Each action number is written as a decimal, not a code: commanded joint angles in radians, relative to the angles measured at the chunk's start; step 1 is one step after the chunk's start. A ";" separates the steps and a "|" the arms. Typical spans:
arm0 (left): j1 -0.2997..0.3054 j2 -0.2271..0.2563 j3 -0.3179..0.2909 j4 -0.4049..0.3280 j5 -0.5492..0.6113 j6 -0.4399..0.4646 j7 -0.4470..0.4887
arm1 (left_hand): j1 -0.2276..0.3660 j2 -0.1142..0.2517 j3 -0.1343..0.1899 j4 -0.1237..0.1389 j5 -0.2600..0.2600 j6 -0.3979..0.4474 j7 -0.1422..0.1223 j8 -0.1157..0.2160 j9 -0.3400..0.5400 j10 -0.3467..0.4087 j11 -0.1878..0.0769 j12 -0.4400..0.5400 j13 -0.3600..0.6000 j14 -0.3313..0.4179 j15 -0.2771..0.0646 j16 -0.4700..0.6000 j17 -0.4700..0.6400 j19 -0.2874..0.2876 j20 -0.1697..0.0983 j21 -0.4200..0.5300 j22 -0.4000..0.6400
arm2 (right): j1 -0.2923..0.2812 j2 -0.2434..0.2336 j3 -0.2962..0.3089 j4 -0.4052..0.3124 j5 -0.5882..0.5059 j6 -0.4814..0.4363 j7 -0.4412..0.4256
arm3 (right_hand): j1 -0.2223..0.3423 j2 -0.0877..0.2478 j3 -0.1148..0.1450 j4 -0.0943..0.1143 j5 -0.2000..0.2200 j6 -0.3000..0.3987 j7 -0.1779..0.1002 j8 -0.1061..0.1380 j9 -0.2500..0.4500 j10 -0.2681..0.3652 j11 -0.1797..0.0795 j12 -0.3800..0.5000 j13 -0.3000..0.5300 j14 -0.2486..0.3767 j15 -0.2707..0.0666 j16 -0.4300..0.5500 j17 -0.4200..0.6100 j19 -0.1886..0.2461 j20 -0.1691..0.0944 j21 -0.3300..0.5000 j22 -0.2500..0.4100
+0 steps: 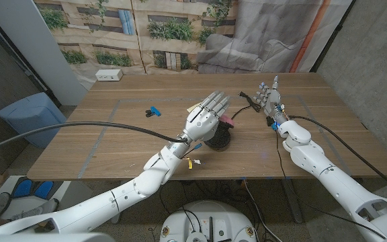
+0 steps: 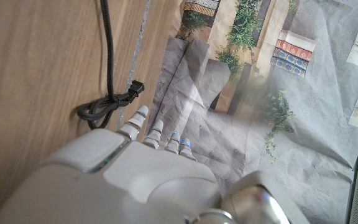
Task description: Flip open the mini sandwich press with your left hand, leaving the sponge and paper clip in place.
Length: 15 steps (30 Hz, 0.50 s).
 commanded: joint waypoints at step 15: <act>-0.110 -0.063 0.058 0.079 0.012 -0.039 -0.107 | 0.017 0.002 -0.016 0.003 0.004 0.009 -0.001 -0.006 0.006 0.003 0.001 -0.007 0.001 0.009 -0.024 -0.001 0.002 0.010 -0.062 0.002 0.002 | 0.000 0.000 0.000 0.000 0.000 0.000 0.000 | 0.003 0.090 -0.005 -0.001 0.005 -0.006 0.002 0.004 0.006 -0.007 0.005 0.006 0.005 -0.005 -0.023 0.003 0.004 0.002 0.009 0.004 0.004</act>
